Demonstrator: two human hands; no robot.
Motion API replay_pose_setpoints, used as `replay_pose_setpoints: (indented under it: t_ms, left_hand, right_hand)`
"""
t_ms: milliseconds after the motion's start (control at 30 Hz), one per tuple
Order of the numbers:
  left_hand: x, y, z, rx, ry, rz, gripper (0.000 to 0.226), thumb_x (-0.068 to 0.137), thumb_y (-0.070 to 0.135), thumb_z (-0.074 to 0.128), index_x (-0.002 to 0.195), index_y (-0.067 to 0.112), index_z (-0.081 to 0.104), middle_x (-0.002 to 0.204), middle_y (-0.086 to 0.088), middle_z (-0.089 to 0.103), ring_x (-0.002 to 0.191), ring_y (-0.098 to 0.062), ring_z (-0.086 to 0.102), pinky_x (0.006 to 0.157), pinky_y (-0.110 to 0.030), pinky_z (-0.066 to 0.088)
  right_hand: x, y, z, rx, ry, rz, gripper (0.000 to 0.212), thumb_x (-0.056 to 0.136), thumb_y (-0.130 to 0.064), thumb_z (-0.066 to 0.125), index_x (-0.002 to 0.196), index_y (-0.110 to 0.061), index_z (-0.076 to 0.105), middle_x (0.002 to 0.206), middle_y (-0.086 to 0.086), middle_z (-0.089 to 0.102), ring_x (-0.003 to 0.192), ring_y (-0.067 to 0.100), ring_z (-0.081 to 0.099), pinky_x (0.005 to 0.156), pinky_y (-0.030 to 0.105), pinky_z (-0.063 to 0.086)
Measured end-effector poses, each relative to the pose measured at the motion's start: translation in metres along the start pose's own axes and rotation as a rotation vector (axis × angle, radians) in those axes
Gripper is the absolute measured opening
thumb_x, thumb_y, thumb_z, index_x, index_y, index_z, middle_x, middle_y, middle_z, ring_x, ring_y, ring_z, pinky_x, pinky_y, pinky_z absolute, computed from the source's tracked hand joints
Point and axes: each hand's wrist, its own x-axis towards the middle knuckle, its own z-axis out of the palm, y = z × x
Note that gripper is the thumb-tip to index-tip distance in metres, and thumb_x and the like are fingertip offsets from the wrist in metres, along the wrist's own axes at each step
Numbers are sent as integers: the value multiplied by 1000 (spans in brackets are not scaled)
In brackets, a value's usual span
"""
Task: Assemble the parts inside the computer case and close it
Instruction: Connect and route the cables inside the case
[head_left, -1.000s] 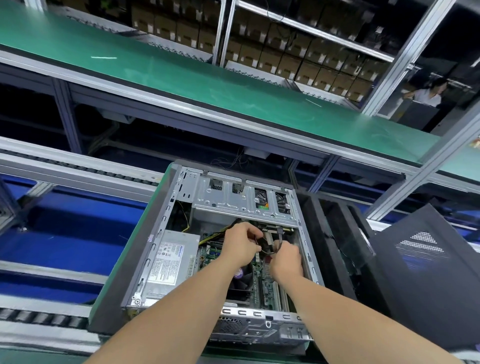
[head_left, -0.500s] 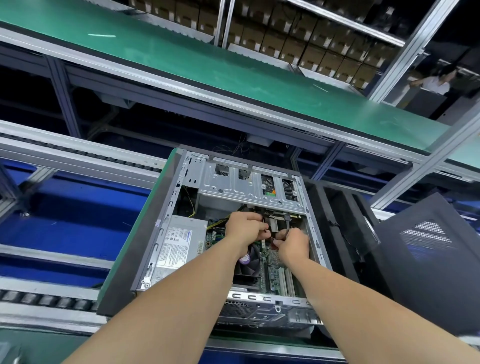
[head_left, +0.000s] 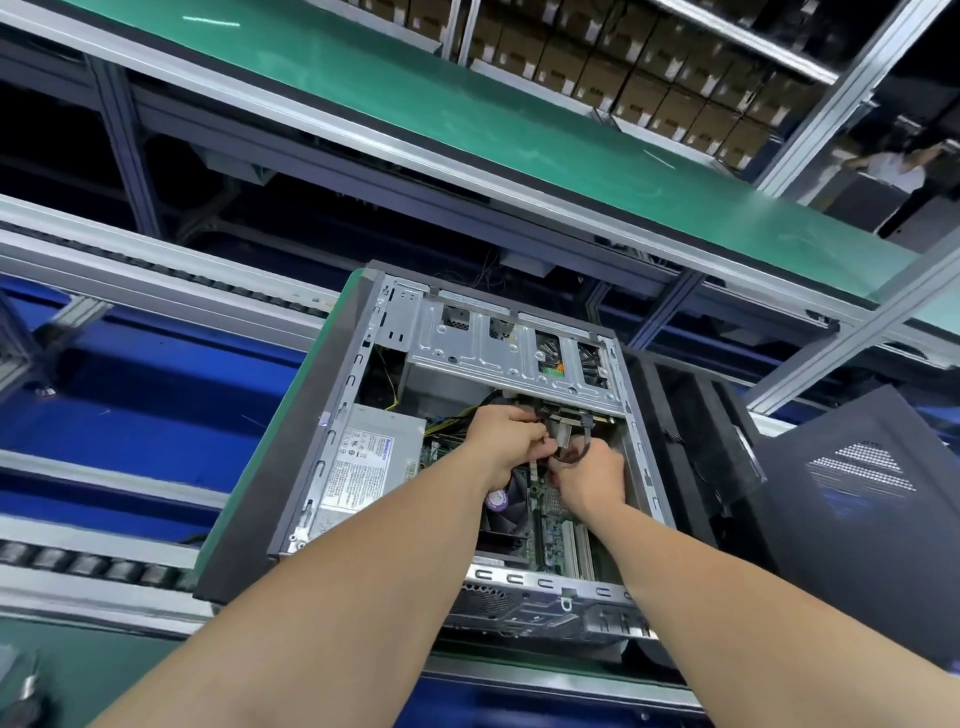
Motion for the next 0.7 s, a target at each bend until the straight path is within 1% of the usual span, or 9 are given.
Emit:
replay_pose_setpoints:
  t_ms: [67,133,234,367,400,467,500,600,701]
  left_hand:
    - [1,1,2,2,4,-13,22,93,-15,58,84,5,58,105,-23,63,94,-36,69,71,-28,62]
    - [3,1,1,-12,6,-30,23,92,-16,59,84,6,57,110,-25,63,93,-35,70,71,-28,62]
    - [6,1,0,-15,-15,-44,22,91,-16,60,83,4,58,106,-22,63,85,-31,71,72,-29,62]
    - [6,1,0,-6,-30,-46,21,91,-17,60,83,3,55,104,-21,63,90,-34,70,73,-30,62]
    - [4,2,0,-17,-34,-48,16,91,-17,59,94,-2,56,110,-23,62,94,-35,70,74,-31,62]
    - [5,3,0,-7,-17,-60,38,91,-17,59,127,-7,49,126,-30,57,102,-39,69,71,-33,62]
    - [6,3,0,-8,-7,-60,45,91,-17,60,133,-10,46,130,-32,54,106,-42,67,69,-33,62]
    - [6,2,0,14,-3,-56,41,91,-16,61,129,-11,49,130,-32,54,106,-44,68,67,-34,63]
    - [9,-1,-1,48,-7,-48,31,91,-14,62,119,-4,53,126,-29,57,100,-41,71,75,-36,64]
  right_hand:
    - [1,1,-1,14,29,34,13,93,-11,72,104,-10,66,113,17,62,88,29,61,76,29,44]
    - [1,1,-1,-5,46,49,8,91,-8,71,97,-10,67,106,14,64,84,28,60,74,28,44]
    - [3,2,-1,24,64,70,23,91,-6,70,76,-16,57,96,11,63,75,20,51,71,31,46]
    - [5,1,1,61,36,82,18,91,-8,71,78,-15,61,88,5,63,82,21,51,72,29,44]
    - [6,2,2,67,45,88,18,91,-9,72,77,-15,62,84,3,61,82,21,50,72,29,43]
    - [4,0,2,112,58,112,26,91,-8,72,71,-18,58,80,0,55,81,19,48,74,31,47]
    - [4,0,1,103,44,98,30,91,-8,72,69,-22,56,77,-3,53,81,18,48,77,33,49]
    - [2,1,-1,16,-2,36,38,89,-14,76,67,-34,53,65,4,52,77,16,53,74,29,43]
    - [2,3,-1,-4,10,15,33,88,-12,78,70,-29,57,64,3,51,77,17,54,74,29,42]
